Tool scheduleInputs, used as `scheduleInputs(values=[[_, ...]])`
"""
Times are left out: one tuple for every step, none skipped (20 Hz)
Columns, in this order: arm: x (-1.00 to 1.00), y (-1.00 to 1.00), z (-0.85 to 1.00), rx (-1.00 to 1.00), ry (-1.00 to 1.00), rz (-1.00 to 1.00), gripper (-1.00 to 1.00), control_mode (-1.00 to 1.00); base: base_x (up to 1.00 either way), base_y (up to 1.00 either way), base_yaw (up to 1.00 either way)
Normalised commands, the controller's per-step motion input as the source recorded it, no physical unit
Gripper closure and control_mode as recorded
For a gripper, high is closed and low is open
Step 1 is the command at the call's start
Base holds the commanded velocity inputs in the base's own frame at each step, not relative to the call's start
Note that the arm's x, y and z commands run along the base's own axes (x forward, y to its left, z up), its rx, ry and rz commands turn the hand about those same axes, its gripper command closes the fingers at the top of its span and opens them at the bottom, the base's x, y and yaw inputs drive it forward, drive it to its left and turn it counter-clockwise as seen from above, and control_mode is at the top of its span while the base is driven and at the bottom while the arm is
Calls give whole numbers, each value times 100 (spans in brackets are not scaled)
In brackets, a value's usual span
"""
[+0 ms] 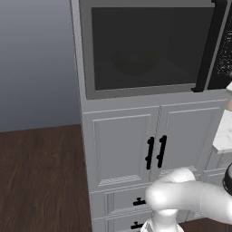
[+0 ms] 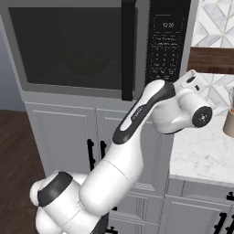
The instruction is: Open the microwave, place the bowl with waffle inside the microwave, then close the microwave door and turn it on.
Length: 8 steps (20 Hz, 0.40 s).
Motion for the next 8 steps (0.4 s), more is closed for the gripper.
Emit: scheduleInputs(values=[[21,-15,-25,-1,0,0,100,-100,0,0,0],[-16,-9,-14,-3,-2,-1,100,-100,0,0,0],[-61,-15,-7,-1,-7,-4,100,-100,0,0,0],[-100,-6,0,0,-17,-6,100,-100,0,0,0],[-100,0,0,0,-16,-8,100,-100,0,0,0],[-100,0,15,0,-10,-8,100,-100,0,0,0],[-100,0,29,0,-4,-6,100,-100,0,0,0],[-100,0,23,0,-2,-7,100,-100,0,0,0]])
